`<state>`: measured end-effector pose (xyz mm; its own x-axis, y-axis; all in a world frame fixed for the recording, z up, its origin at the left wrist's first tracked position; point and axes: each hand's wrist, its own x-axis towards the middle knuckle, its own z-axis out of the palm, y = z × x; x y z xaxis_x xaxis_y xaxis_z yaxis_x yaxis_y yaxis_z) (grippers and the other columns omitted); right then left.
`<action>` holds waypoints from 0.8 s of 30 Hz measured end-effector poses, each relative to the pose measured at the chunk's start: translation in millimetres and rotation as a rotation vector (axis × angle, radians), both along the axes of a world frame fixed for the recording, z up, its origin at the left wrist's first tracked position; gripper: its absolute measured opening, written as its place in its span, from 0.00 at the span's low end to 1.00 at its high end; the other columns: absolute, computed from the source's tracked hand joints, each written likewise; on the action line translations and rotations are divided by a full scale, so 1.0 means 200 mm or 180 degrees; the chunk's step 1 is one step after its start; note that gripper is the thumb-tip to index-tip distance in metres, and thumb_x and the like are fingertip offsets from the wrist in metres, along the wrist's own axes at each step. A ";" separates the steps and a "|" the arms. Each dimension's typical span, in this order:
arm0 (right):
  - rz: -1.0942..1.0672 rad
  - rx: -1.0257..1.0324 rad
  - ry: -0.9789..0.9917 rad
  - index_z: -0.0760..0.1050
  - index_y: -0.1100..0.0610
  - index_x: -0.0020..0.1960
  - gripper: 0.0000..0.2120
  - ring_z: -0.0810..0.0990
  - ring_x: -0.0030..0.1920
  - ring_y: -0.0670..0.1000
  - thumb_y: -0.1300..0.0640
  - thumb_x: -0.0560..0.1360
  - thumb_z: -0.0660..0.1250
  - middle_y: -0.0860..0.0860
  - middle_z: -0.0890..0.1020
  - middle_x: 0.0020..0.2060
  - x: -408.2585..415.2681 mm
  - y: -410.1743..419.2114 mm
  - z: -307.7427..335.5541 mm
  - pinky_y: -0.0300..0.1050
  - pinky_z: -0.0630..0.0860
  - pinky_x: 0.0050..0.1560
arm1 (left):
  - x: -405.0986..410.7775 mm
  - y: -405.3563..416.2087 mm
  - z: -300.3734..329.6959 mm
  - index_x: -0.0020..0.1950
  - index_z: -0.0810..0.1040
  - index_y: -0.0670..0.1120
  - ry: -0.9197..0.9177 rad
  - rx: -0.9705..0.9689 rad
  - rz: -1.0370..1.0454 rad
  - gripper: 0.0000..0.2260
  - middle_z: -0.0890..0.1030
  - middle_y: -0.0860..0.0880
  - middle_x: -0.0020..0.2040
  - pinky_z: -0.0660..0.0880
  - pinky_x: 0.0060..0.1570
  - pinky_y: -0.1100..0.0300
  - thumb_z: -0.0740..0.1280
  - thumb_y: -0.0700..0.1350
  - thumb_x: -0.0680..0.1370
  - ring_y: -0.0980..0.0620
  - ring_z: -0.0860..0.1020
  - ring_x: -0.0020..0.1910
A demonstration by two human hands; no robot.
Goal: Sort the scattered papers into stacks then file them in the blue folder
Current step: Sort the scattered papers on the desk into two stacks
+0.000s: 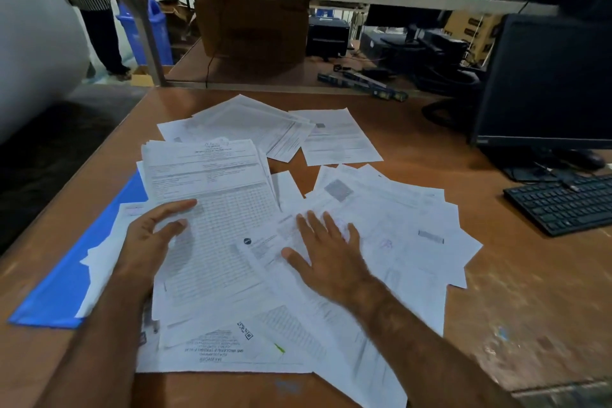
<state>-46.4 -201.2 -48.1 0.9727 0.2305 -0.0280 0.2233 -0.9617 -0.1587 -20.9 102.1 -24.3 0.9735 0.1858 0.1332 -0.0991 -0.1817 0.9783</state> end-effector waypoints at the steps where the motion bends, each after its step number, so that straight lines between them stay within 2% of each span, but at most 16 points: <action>1: 0.0403 0.0013 -0.0049 0.45 0.46 0.83 0.40 0.43 0.83 0.50 0.26 0.78 0.38 0.45 0.46 0.83 -0.01 -0.02 0.00 0.69 0.44 0.77 | 0.00 0.00 0.00 0.61 0.84 0.47 -0.0021 0.0011 -0.0012 0.16 0.81 0.55 0.65 0.70 0.53 0.74 0.67 0.32 0.79 0.66 0.76 0.60; 2: 0.0844 0.0044 -0.0118 0.46 0.45 0.83 0.39 0.44 0.82 0.47 0.26 0.78 0.38 0.44 0.48 0.83 -0.03 -0.03 0.01 0.67 0.44 0.77 | 0.00 0.01 -0.01 0.60 0.84 0.47 -0.0038 0.0007 -0.0037 0.16 0.81 0.54 0.64 0.70 0.56 0.74 0.67 0.31 0.79 0.65 0.76 0.62; 4: 0.1570 0.0035 -0.0300 0.48 0.42 0.83 0.34 0.46 0.82 0.45 0.29 0.81 0.44 0.43 0.51 0.82 -0.06 -0.07 0.04 0.66 0.42 0.78 | 0.01 0.02 -0.03 0.58 0.85 0.50 -0.0057 -0.0072 -0.0082 0.17 0.82 0.54 0.64 0.71 0.64 0.65 0.67 0.31 0.79 0.61 0.77 0.64; 6: 0.1704 -0.0062 -0.0469 0.46 0.39 0.82 0.30 0.46 0.82 0.47 0.32 0.83 0.47 0.43 0.50 0.83 -0.06 -0.10 0.06 0.65 0.42 0.77 | 0.01 0.03 -0.04 0.57 0.85 0.52 -0.0053 -0.0105 -0.0110 0.17 0.82 0.54 0.64 0.70 0.67 0.59 0.67 0.31 0.79 0.57 0.77 0.66; 7: 0.1462 -0.0106 -0.0586 0.46 0.37 0.82 0.30 0.46 0.82 0.49 0.33 0.83 0.48 0.44 0.48 0.83 -0.06 -0.11 0.07 0.67 0.45 0.77 | 0.02 0.04 -0.04 0.57 0.85 0.52 -0.0048 -0.0090 -0.0122 0.17 0.82 0.54 0.64 0.70 0.66 0.59 0.67 0.32 0.79 0.56 0.77 0.67; 9: 0.0347 -0.0173 -0.0697 0.49 0.39 0.82 0.32 0.49 0.82 0.56 0.31 0.81 0.49 0.48 0.46 0.83 -0.07 -0.14 0.12 0.68 0.54 0.76 | 0.02 0.04 -0.04 0.58 0.85 0.51 -0.0051 -0.0039 -0.0143 0.16 0.82 0.54 0.65 0.70 0.64 0.61 0.67 0.32 0.79 0.56 0.76 0.68; 11: -0.0920 -0.0221 -0.0200 0.50 0.46 0.82 0.40 0.56 0.80 0.63 0.26 0.77 0.51 0.54 0.50 0.83 -0.07 -0.19 0.17 0.67 0.59 0.74 | 0.02 0.03 -0.04 0.60 0.85 0.50 -0.0055 -0.0021 -0.0153 0.16 0.82 0.54 0.65 0.70 0.63 0.63 0.67 0.33 0.79 0.57 0.76 0.68; 12: -0.1276 -0.0233 0.0108 0.52 0.48 0.81 0.45 0.60 0.78 0.65 0.22 0.74 0.52 0.56 0.55 0.81 -0.07 -0.21 0.19 0.67 0.60 0.72 | 0.02 0.04 -0.04 0.60 0.85 0.50 -0.0048 -0.0031 -0.0150 0.16 0.82 0.55 0.65 0.70 0.63 0.64 0.67 0.33 0.79 0.57 0.76 0.68; 14: -0.1336 -0.0238 0.0367 0.56 0.48 0.78 0.48 0.64 0.76 0.63 0.18 0.69 0.53 0.56 0.63 0.79 -0.06 -0.23 0.19 0.68 0.60 0.72 | 0.02 0.04 -0.04 0.61 0.85 0.49 -0.0029 -0.0043 -0.0161 0.16 0.81 0.55 0.66 0.70 0.64 0.63 0.67 0.33 0.79 0.57 0.75 0.68; 17: -0.0810 -0.0075 0.0390 0.54 0.42 0.80 0.46 0.52 0.81 0.57 0.18 0.69 0.54 0.51 0.55 0.82 0.00 -0.23 0.16 0.70 0.50 0.74 | 0.01 0.03 -0.03 0.62 0.84 0.48 -0.0021 -0.0075 -0.0144 0.16 0.80 0.55 0.67 0.69 0.65 0.61 0.67 0.33 0.80 0.55 0.75 0.69; 19: -0.0597 0.0166 0.0471 0.51 0.38 0.80 0.45 0.49 0.82 0.54 0.19 0.69 0.56 0.48 0.51 0.83 0.06 -0.23 0.17 0.70 0.45 0.75 | 0.01 0.03 -0.03 0.61 0.84 0.48 -0.0027 -0.0116 -0.0124 0.16 0.80 0.54 0.67 0.70 0.64 0.62 0.67 0.33 0.80 0.55 0.75 0.69; 22: -0.0768 0.0178 0.0266 0.50 0.38 0.81 0.45 0.55 0.80 0.58 0.20 0.70 0.57 0.52 0.52 0.83 0.11 -0.22 0.18 0.67 0.52 0.75 | 0.01 0.03 -0.04 0.61 0.85 0.49 -0.0015 -0.0189 -0.0134 0.16 0.81 0.55 0.67 0.70 0.64 0.62 0.67 0.33 0.79 0.55 0.75 0.69; 24: -0.0962 -0.0019 0.0062 0.53 0.40 0.80 0.43 0.63 0.76 0.61 0.22 0.71 0.58 0.57 0.62 0.79 0.12 -0.21 0.16 0.63 0.61 0.72 | 0.01 0.03 -0.04 0.61 0.85 0.49 -0.0030 -0.0169 -0.0119 0.16 0.81 0.55 0.67 0.70 0.62 0.64 0.67 0.33 0.79 0.55 0.75 0.69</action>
